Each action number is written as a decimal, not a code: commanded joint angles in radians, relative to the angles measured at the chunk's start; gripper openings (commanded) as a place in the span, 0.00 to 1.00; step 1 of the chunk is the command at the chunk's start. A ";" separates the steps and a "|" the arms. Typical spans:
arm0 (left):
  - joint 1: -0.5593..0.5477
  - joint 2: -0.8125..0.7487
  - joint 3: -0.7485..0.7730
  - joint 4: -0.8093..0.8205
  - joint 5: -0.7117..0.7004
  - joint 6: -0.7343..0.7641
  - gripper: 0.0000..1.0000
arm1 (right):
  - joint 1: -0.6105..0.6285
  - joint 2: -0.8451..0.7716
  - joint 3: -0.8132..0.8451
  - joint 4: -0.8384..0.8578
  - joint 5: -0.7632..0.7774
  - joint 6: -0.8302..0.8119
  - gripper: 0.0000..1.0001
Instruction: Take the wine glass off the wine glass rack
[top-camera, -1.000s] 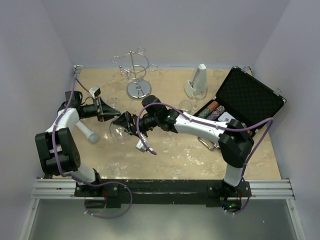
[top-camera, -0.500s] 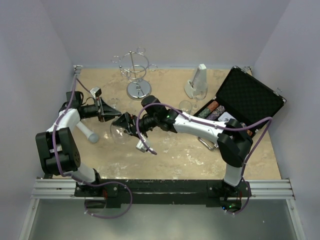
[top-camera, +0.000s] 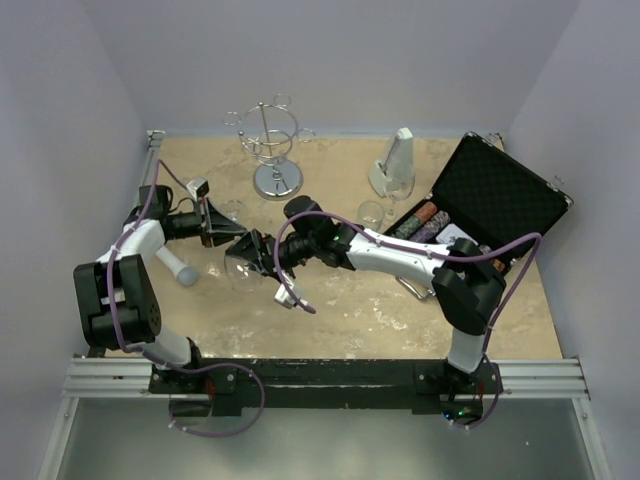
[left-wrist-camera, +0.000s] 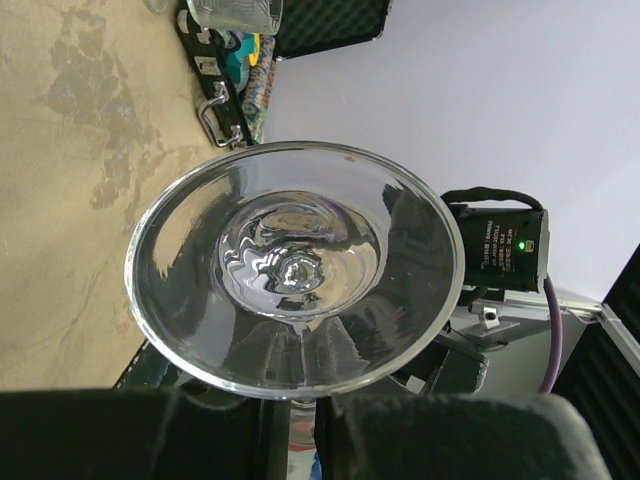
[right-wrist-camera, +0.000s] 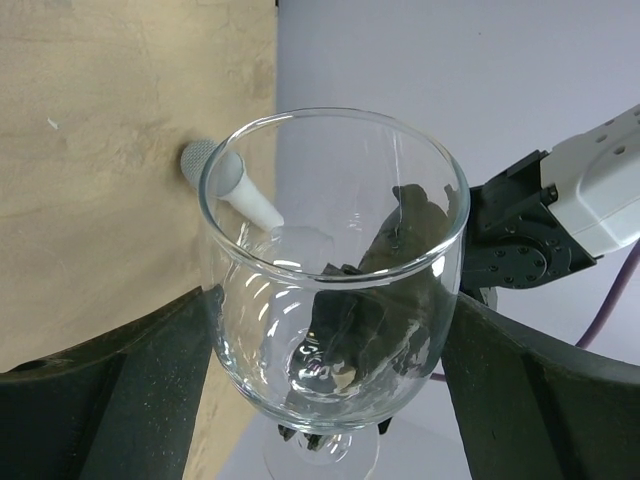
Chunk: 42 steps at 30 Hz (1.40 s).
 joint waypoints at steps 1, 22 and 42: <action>-0.002 0.003 0.000 0.051 0.066 -0.063 0.00 | 0.006 -0.055 -0.018 0.027 -0.042 -0.234 0.88; -0.015 0.052 0.040 0.065 0.009 0.001 0.00 | 0.006 -0.070 -0.037 0.053 -0.049 -0.211 0.89; -0.067 0.057 0.075 0.071 0.032 -0.018 0.00 | 0.008 -0.047 -0.046 0.124 0.001 -0.169 0.95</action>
